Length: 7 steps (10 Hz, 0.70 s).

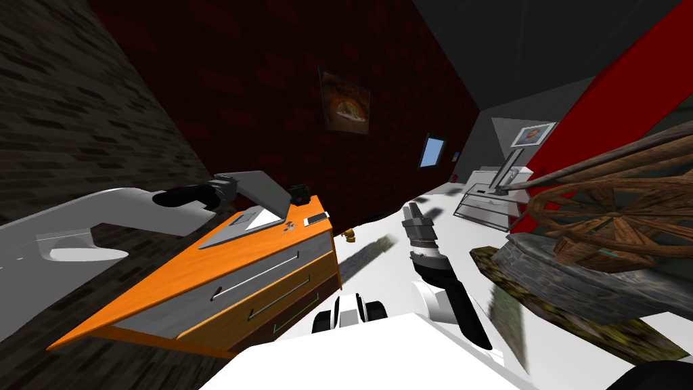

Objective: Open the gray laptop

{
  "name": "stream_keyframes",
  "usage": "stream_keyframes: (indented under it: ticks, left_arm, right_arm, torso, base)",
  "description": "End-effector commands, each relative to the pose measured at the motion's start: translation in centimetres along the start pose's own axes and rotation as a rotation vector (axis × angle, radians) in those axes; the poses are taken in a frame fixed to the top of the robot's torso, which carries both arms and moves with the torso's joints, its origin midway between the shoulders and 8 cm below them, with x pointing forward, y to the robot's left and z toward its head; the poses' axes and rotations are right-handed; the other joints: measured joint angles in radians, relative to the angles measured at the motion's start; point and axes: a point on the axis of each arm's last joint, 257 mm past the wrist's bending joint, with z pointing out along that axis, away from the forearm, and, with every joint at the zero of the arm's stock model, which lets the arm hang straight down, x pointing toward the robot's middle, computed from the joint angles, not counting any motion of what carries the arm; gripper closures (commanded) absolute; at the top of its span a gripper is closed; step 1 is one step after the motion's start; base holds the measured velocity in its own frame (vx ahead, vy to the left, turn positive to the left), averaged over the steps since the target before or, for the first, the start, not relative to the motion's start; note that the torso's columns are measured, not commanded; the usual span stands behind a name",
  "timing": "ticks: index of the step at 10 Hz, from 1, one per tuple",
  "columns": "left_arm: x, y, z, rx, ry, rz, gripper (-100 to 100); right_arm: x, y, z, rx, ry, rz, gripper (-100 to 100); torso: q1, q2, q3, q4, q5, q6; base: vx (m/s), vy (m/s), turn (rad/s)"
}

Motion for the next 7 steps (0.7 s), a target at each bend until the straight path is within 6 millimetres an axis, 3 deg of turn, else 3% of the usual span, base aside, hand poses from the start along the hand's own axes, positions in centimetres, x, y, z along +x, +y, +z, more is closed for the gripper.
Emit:
stream_keyframes:
  ticks: [1,7]
  left_arm:
    - [-0.2,0.7,0.7,-0.001,0.002,-0.047,100]
    - [-0.8,4.7,3.9,0.000,0.010,-0.297,100]
  right_arm:
    - [0.0,0.0,0.0,0.000,0.000,0.000,0]
    - [0.0,0.0,0.0,0.000,0.000,0.000,0]
  torso:
    - [-0.002,-0.001,-0.001,0.000,-0.001,0.000]
    - [0.002,0.000,0.000,0.000,0.001,-0.001]
  base:
    - [-0.025,0.018,0.015]
    - [-0.065,0.027,0.017]
